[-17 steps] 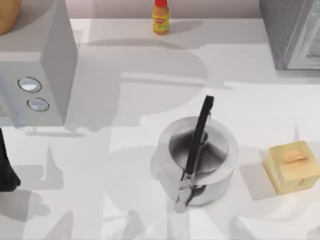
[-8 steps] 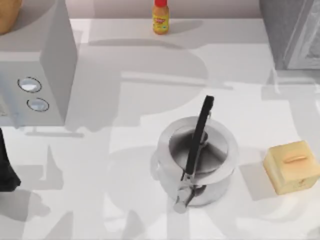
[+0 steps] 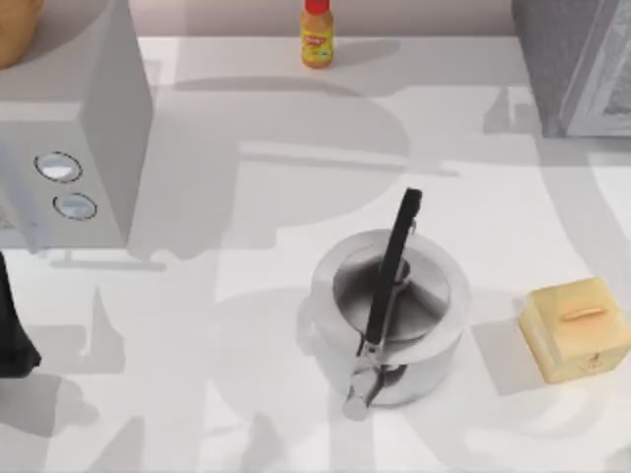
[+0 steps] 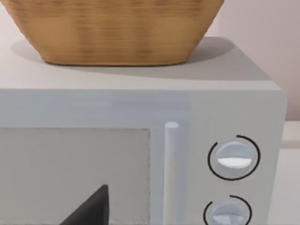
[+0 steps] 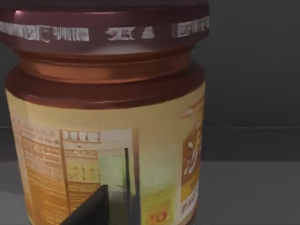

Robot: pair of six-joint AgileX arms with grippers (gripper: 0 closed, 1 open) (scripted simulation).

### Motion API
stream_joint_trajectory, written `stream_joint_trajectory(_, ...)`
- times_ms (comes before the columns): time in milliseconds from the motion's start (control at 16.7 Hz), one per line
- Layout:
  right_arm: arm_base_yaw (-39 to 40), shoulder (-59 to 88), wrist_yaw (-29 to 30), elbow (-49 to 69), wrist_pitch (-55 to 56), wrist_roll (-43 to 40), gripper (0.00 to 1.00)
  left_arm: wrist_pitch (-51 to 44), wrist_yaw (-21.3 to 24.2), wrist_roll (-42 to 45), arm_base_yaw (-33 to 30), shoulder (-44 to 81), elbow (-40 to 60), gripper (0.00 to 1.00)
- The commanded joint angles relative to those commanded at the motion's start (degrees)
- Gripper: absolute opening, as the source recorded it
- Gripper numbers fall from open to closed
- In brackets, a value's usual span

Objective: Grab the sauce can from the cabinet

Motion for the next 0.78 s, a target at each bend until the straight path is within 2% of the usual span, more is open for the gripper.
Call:
stream_joint_trajectory(480,0.9,1.2,0.9,1.6,-0.1,0.0,1.0,0.0,0.0,0.0,0.0,0.0,0.0,1.0)
stream_joint_trajectory(780,8.5,3.6,8.9,2.5,1.2,-0.1,1.0,0.0,0.0,0.0,0.0,0.0,0.0,1.0)
